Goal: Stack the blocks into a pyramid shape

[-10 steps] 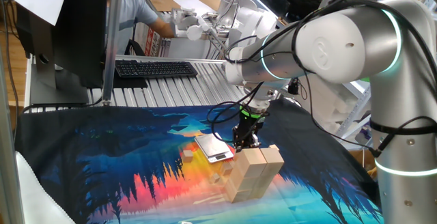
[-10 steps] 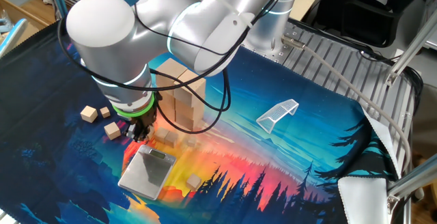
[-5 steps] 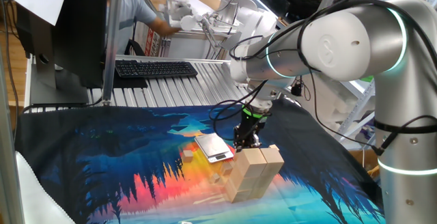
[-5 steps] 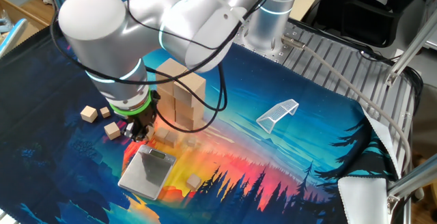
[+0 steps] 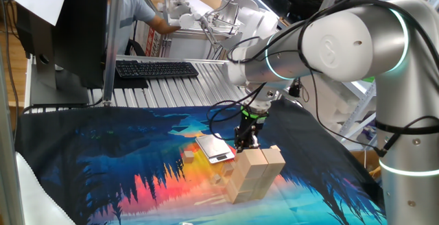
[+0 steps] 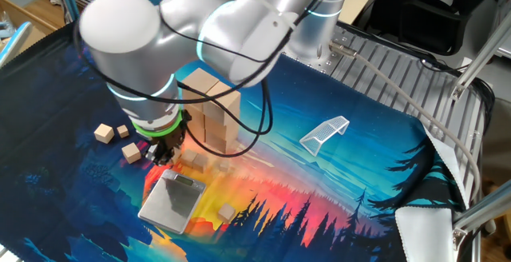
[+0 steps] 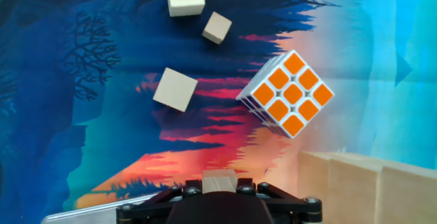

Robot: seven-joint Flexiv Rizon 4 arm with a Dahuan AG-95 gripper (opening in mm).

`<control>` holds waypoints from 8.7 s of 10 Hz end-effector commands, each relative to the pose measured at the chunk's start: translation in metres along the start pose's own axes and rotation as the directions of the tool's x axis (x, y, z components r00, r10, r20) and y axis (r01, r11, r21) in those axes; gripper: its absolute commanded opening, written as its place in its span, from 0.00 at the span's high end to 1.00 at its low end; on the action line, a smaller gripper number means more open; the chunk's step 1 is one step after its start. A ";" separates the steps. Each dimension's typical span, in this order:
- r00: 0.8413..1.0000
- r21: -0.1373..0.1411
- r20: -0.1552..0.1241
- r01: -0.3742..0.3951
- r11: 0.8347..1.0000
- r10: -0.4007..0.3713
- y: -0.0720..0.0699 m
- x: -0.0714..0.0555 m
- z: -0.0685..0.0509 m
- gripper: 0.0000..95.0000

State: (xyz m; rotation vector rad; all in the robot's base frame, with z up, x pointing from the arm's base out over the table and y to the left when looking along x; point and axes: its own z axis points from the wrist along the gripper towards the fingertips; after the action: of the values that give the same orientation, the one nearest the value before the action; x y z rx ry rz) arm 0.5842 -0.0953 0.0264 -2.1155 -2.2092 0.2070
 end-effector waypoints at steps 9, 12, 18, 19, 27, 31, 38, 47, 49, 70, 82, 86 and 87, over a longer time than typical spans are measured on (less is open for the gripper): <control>1.000 0.003 -0.024 0.004 1.000 -0.004 -0.020 -0.002 0.016 1.00; 1.000 0.002 -0.031 -0.001 1.000 0.001 -0.023 -0.001 0.018 1.00; 0.999 -0.007 -0.042 -0.014 1.000 0.014 -0.023 0.000 0.017 1.00; 0.999 -0.009 -0.042 -0.016 1.000 0.015 -0.022 0.002 0.016 1.00; 0.999 -0.030 -0.029 -0.026 0.999 0.025 -0.018 0.007 0.014 1.00; 0.999 -0.049 -0.027 -0.037 0.998 0.036 -0.017 0.007 0.021 1.00; 0.998 -0.046 -0.033 -0.048 0.998 0.047 -0.015 0.006 0.017 0.80; 0.998 -0.051 -0.037 -0.050 0.997 0.048 -0.014 0.007 0.017 0.40; 0.999 -0.042 -0.032 -0.025 0.999 0.024 -0.015 0.007 0.015 0.40; 0.990 -0.018 0.011 0.138 0.990 -0.138 0.040 -0.080 -0.021 0.60; 0.988 -0.016 -0.081 -0.131 0.991 0.129 0.039 -0.097 -0.001 0.40; 0.989 -0.029 -0.085 -0.128 0.991 0.125 0.033 -0.090 0.008 0.60; 0.989 -0.030 -0.084 -0.126 0.992 0.123 0.033 -0.090 0.008 0.60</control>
State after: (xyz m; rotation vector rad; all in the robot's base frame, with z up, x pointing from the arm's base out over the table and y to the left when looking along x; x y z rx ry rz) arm 0.6171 -0.1830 0.0181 -2.2411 -2.0597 0.0837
